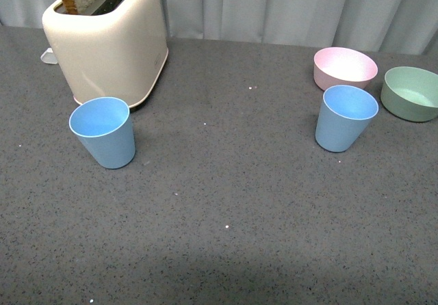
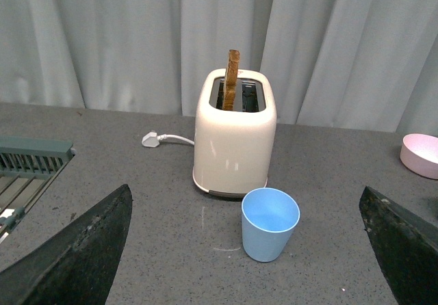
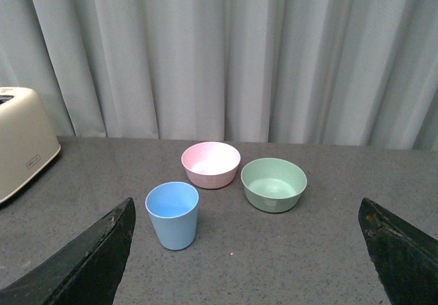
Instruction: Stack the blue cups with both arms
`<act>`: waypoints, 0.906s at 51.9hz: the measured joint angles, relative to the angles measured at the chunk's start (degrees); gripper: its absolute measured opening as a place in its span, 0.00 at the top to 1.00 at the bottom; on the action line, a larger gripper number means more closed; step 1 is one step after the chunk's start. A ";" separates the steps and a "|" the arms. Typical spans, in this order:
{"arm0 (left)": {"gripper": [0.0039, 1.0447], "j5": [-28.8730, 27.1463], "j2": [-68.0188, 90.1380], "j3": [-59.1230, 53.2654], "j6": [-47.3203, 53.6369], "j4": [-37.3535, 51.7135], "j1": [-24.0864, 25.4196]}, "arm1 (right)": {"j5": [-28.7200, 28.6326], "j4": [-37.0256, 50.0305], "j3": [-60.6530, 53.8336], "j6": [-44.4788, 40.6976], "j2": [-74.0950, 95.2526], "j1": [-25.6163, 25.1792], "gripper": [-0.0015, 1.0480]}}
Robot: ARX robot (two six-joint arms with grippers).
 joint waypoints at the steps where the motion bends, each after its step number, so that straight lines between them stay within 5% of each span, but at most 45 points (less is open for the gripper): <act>1: 0.06 0.00 0.00 0.00 0.00 0.00 0.00 | 0.00 0.00 0.00 0.00 0.00 0.00 0.09; 47: 0.06 0.00 0.00 0.00 -0.02 0.00 0.00 | 0.00 0.00 0.00 0.00 0.00 0.00 0.09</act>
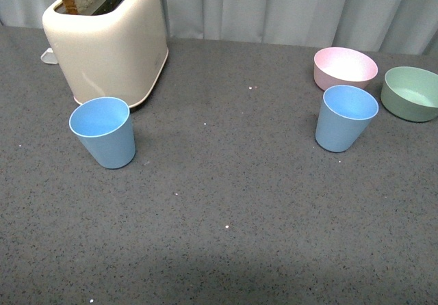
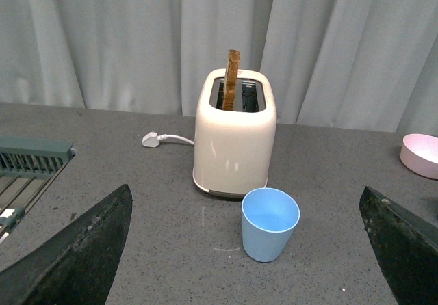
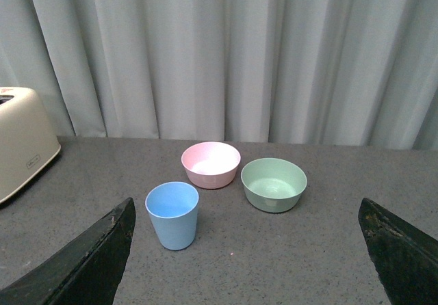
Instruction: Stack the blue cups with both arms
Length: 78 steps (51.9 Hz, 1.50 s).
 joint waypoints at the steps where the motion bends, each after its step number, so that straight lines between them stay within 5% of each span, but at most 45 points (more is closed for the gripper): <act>1: 0.06 0.00 0.00 0.00 0.02 0.00 0.00 | 0.00 0.00 0.00 0.00 0.00 0.00 0.09; 3: 0.06 -1.60 0.44 0.17 -0.55 -0.57 -0.44 | 0.00 0.00 0.00 0.00 0.00 0.00 0.09; 6: 0.06 -14.93 8.70 3.39 -5.66 -6.82 -2.64 | 0.02 0.00 0.00 0.00 0.00 0.00 0.09; 9: 0.06 -18.23 16.37 4.55 -8.83 -4.48 -1.03 | 0.00 0.00 0.00 0.00 0.00 0.00 0.09; 20: 0.06 -12.74 44.22 12.50 -14.78 12.09 1.25 | -0.04 0.00 -0.02 0.00 0.00 -0.04 0.09; 28: 0.06 -7.58 66.25 23.06 -16.76 15.56 -0.83 | -0.02 0.00 -0.02 0.00 0.00 -0.04 0.09; 44: 0.06 -4.28 95.86 44.39 -25.53 2.84 -5.33 | -0.04 0.00 -0.02 0.00 0.00 -0.04 0.09; 67: 0.06 -1.99 111.82 57.33 -28.96 -8.72 -6.69 | -0.02 0.00 -0.02 0.00 0.00 -0.04 0.09; 78: 0.37 -2.86 114.40 60.37 -29.90 -13.73 -7.15 | -0.04 0.00 -0.02 -0.02 0.00 -0.04 0.09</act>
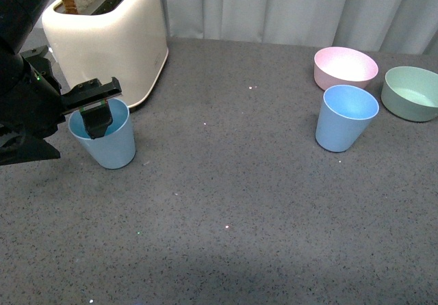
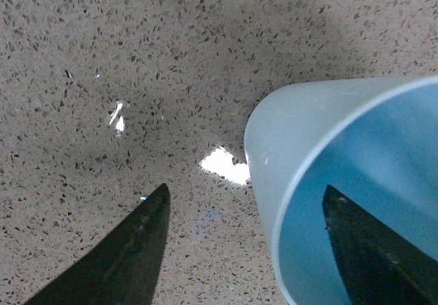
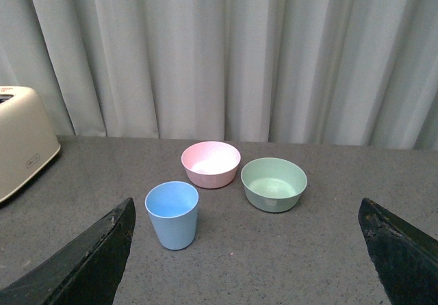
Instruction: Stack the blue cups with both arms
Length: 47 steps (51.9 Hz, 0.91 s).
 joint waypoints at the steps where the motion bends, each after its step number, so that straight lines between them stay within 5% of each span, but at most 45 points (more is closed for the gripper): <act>1: 0.38 -0.02 0.07 0.11 -0.11 -0.22 0.00 | 0.00 0.00 0.00 0.02 0.00 0.00 0.09; 20: 0.97 2.47 -0.22 0.66 -3.58 -1.38 -0.72 | 0.00 0.00 0.00 0.00 0.00 0.00 0.09; 47: 0.97 2.99 10.40 21.86 -10.38 -11.10 -17.33 | 0.00 0.00 0.00 0.02 0.00 0.00 0.09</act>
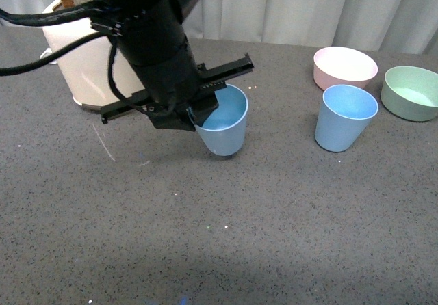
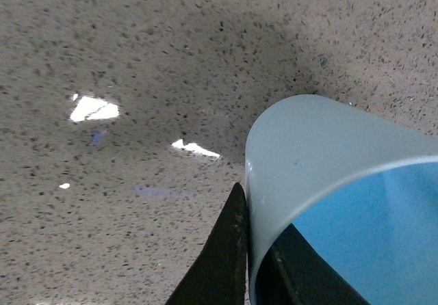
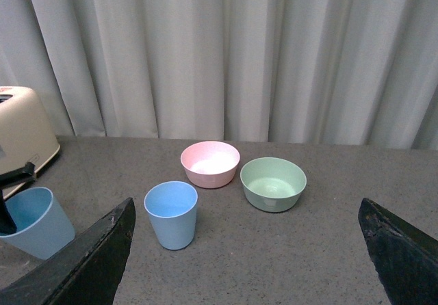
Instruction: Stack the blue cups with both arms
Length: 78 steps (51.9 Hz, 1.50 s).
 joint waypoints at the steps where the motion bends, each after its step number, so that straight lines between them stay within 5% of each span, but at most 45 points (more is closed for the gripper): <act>1: 0.97 -0.02 0.66 0.76 -0.13 -0.35 -0.28 | 0.00 0.00 0.00 0.00 0.00 0.00 0.09; 15: 0.97 0.13 5.62 7.69 -0.68 -4.13 -1.40 | 0.00 0.00 0.00 -0.02 0.00 0.00 0.09; 36: 0.45 -0.07 4.02 7.87 -1.11 -1.99 -1.38 | 0.00 0.00 0.00 -0.02 0.00 0.00 0.09; 43: 0.17 -3.26 -2.62 3.80 -1.64 3.67 -1.20 | 0.02 0.00 0.00 0.00 0.00 0.00 0.09; 50: 0.37 -21.14 -9.84 -16.52 18.29 41.70 -0.46 | -0.07 0.00 0.00 -0.02 0.00 0.00 0.09; 59: 0.64 -19.28 -17.57 -41.00 34.80 84.78 4.90 | 0.02 0.00 0.00 0.00 0.00 0.00 0.09; 67: 0.97 -14.75 -30.99 -56.08 38.84 92.28 9.97 | -0.11 0.00 0.00 -0.02 0.00 0.00 0.09; 78: 0.97 -10.01 -42.16 -67.56 39.91 91.60 14.29 | -0.07 0.00 0.00 -0.02 0.00 0.00 0.09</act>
